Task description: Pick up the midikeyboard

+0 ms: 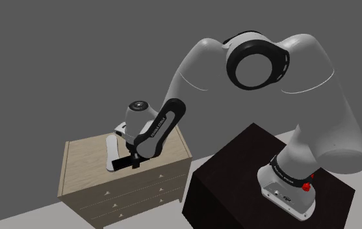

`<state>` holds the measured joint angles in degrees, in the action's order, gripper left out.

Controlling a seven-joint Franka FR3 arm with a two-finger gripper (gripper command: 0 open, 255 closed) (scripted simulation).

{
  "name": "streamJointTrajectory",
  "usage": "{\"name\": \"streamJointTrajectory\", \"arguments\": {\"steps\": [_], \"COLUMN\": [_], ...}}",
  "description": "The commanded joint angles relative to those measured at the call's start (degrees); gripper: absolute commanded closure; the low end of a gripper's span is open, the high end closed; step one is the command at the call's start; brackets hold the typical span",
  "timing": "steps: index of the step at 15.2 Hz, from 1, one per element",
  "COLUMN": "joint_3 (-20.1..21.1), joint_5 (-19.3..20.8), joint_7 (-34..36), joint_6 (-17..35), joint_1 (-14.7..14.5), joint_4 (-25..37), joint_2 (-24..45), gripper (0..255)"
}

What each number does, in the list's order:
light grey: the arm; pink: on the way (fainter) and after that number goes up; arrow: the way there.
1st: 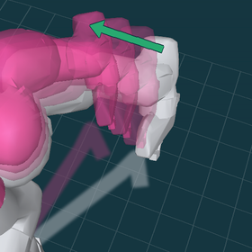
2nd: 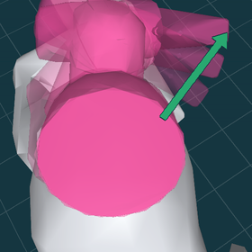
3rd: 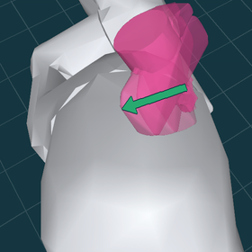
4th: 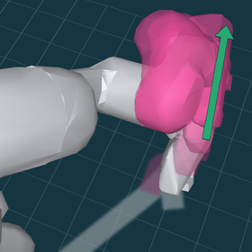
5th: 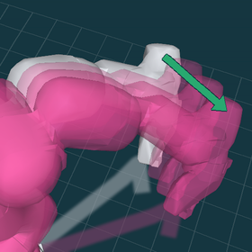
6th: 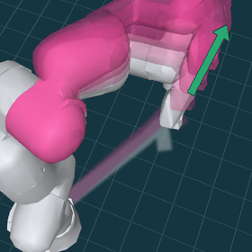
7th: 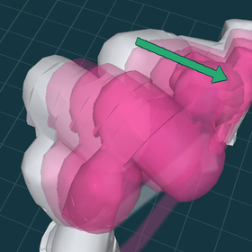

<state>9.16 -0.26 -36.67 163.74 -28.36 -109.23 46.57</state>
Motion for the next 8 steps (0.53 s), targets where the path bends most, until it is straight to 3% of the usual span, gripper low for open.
{"name": "streamJointTrajectory", "arguments": {"steps": [1,2,8], "joint_3": [-0.1,-0.1,-0.1], "joint_5": [0.0,0.0,0.0], "joint_7": [0.0,0.0,0.0], "joint_6": [0.3,0.3,0.3], "joint_1": [-0.1,-0.1,-0.1], "joint_4": [0.3,0.3,0.3], "joint_2": [0.6,0.6,0.5], "gripper": [0,255,255]}}
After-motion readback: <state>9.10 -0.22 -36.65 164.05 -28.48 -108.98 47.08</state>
